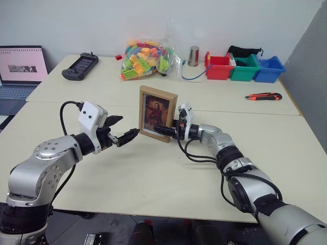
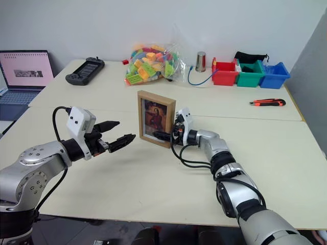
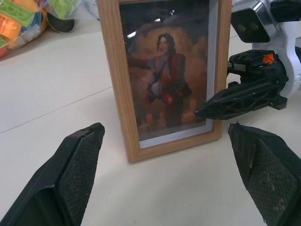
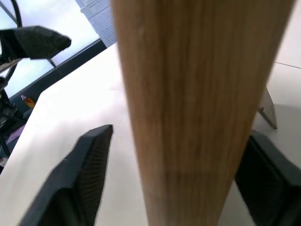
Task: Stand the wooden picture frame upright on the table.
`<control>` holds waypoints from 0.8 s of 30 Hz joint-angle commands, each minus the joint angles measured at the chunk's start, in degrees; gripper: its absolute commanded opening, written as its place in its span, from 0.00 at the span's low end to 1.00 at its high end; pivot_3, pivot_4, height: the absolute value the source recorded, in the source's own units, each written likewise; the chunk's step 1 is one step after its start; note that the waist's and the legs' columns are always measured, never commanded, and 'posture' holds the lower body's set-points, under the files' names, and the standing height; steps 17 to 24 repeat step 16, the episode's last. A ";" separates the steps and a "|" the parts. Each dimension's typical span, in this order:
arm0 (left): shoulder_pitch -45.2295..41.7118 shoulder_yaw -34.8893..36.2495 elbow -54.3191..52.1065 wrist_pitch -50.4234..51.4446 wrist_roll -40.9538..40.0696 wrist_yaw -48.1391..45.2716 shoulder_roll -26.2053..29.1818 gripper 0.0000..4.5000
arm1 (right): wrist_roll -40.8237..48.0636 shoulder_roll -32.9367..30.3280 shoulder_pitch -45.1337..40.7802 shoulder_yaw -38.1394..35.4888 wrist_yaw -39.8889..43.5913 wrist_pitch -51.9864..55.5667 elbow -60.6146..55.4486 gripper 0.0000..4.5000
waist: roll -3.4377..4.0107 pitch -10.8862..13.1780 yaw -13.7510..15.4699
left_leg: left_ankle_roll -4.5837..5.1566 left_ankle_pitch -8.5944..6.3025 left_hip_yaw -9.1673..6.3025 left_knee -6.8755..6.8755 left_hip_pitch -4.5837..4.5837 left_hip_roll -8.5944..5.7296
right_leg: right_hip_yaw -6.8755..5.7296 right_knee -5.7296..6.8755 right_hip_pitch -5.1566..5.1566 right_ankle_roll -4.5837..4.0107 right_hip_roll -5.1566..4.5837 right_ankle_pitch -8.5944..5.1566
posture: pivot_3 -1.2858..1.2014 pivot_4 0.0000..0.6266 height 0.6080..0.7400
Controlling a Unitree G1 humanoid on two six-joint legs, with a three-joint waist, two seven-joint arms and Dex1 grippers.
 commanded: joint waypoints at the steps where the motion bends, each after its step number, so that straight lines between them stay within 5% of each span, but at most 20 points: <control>1: -1.71 0.14 0.87 -1.38 1.28 -1.77 0.24 1.00 | -0.71 -4.37 4.79 0.64 2.90 3.64 -11.96 0.99 | 0.00 0.00 0.04 | 0.00 0.00 0.00 0.00 0.00 0.00 | 0.00 0.00 0.00 0.00 0.00 0.00 | 0.52 0.24 1.00; 11: -1.90 0.47 5.58 -0.78 4.68 -3.65 2.01 1.00 | 0.12 -27.72 23.69 -0.01 2.25 23.88 -58.81 0.99 | 0.03 0.02 0.67 | 0.00 -0.01 -0.02 -0.01 -0.07 -0.03 | 0.04 -0.11 0.02 0.02 0.00 -0.02 | 0.52 0.24 1.00; 16: -3.15 1.31 8.59 -1.39 5.34 -3.00 0.72 1.00 | 5.94 -27.10 23.58 -4.80 -7.79 41.42 -76.06 0.99 | 0.03 0.02 -0.57 | 0.01 -0.01 -0.04 -0.03 0.08 0.07 | 0.13 -0.02 0.02 0.04 0.16 -0.03 | 0.52 0.24 1.00; 24: -3.15 1.31 8.59 -1.39 5.34 -3.00 0.72 1.00 | 5.94 -27.10 23.58 -4.80 -7.79 41.42 -76.06 0.99 | 0.03 0.02 -0.57 | 0.01 -0.01 -0.04 -0.03 0.08 0.07 | 0.13 -0.02 0.02 0.04 0.16 -0.03 | 0.52 0.24 1.00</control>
